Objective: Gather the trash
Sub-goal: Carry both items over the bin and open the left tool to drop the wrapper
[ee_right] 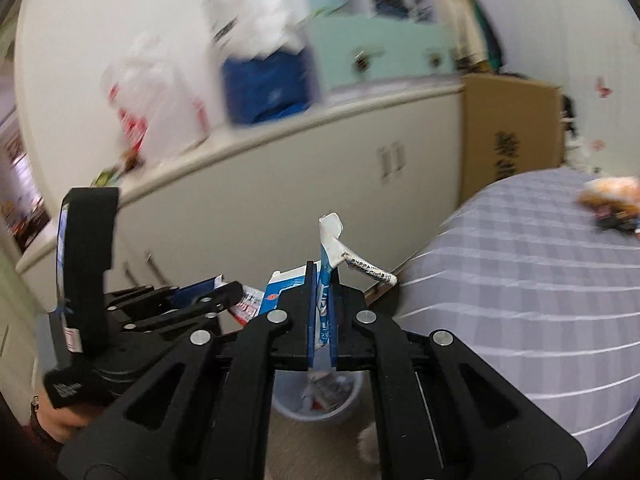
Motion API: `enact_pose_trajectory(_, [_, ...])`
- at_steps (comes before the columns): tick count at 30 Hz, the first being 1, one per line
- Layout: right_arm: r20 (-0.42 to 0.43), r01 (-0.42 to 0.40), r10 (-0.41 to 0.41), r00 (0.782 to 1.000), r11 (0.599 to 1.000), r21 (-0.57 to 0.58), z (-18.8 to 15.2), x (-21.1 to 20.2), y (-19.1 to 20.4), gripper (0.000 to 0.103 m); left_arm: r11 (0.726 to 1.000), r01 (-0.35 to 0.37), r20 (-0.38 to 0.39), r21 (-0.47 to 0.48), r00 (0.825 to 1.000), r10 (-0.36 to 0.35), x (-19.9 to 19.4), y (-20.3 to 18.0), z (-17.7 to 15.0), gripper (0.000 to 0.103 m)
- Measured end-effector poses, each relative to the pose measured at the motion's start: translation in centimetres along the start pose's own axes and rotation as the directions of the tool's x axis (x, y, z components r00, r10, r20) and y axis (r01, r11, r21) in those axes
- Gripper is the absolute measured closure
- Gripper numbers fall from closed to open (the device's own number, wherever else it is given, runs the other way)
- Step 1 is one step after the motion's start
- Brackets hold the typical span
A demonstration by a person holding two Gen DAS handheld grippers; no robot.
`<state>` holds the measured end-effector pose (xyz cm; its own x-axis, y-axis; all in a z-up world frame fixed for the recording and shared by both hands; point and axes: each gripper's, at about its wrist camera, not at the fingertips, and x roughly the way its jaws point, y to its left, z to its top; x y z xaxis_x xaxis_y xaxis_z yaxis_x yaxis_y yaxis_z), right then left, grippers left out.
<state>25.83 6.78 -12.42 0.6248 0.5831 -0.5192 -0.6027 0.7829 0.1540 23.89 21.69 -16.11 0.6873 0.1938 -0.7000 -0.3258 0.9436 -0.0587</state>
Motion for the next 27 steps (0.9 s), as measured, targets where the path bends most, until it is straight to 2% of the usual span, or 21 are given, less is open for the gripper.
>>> enact_pose_trajectory(1, [-0.020,-0.009,0.009,1.000,1.000,-0.011,-0.5,1.0,0.9,0.098,0.999,-0.033,-0.019,-0.007,0.999,0.033,1.0,1.1,-0.8,0.084])
enact_pose_trajectory(6, [-0.143,-0.021,0.014,0.990,0.999,-0.044,-4.0,6.8,3.6,0.098,0.995,-0.097,-0.119,-0.032,0.989,0.093,5.9,4.4,-3.6,0.084])
enact_pose_trajectory(12, [-0.248,0.027,-0.036,0.968,0.999,-0.042,-7.3,12.1,3.0,0.098,0.993,-0.111,-0.217,-0.048,0.971,0.098,11.6,5.6,-5.8,0.084])
enact_pose_trajectory(15, [-0.270,0.053,-0.061,0.961,0.998,-0.034,-8.2,13.8,2.1,0.098,0.992,-0.108,-0.239,-0.060,0.967,0.091,13.3,5.6,-6.1,0.083])
enact_pose_trajectory(20, [-0.284,0.079,-0.081,0.955,0.997,-0.019,-9.0,15.7,1.2,0.098,0.989,-0.127,-0.210,-0.073,0.972,0.110,15.8,5.6,-5.3,0.079])
enact_pose_trajectory(21, [-0.286,0.082,-0.083,0.955,0.997,-0.015,-9.1,16.1,1.1,0.098,0.988,-0.130,-0.208,-0.080,0.972,0.111,16.1,5.6,-5.2,0.070])
enact_pose_trajectory(22, [-0.289,0.084,-0.084,0.954,0.996,-0.013,-9.2,16.3,0.9,0.098,0.988,-0.132,-0.209,-0.082,0.971,0.112,16.4,5.6,-5.1,0.056])
enact_pose_trajectory(24, [-0.296,0.085,-0.084,0.952,0.996,-0.009,-9.4,16.9,0.8,0.098,0.987,-0.135,-0.205,-0.088,0.972,0.115,16.3,5.7,-5.3,0.043])
enact_pose_trajectory(27, [-0.306,0.083,-0.081,0.948,0.996,-0.006,-9.7,17.5,0.8,0.098,0.984,-0.151,-0.194,-0.090,0.972,0.131,16.2,5.7,-5.7,0.036])
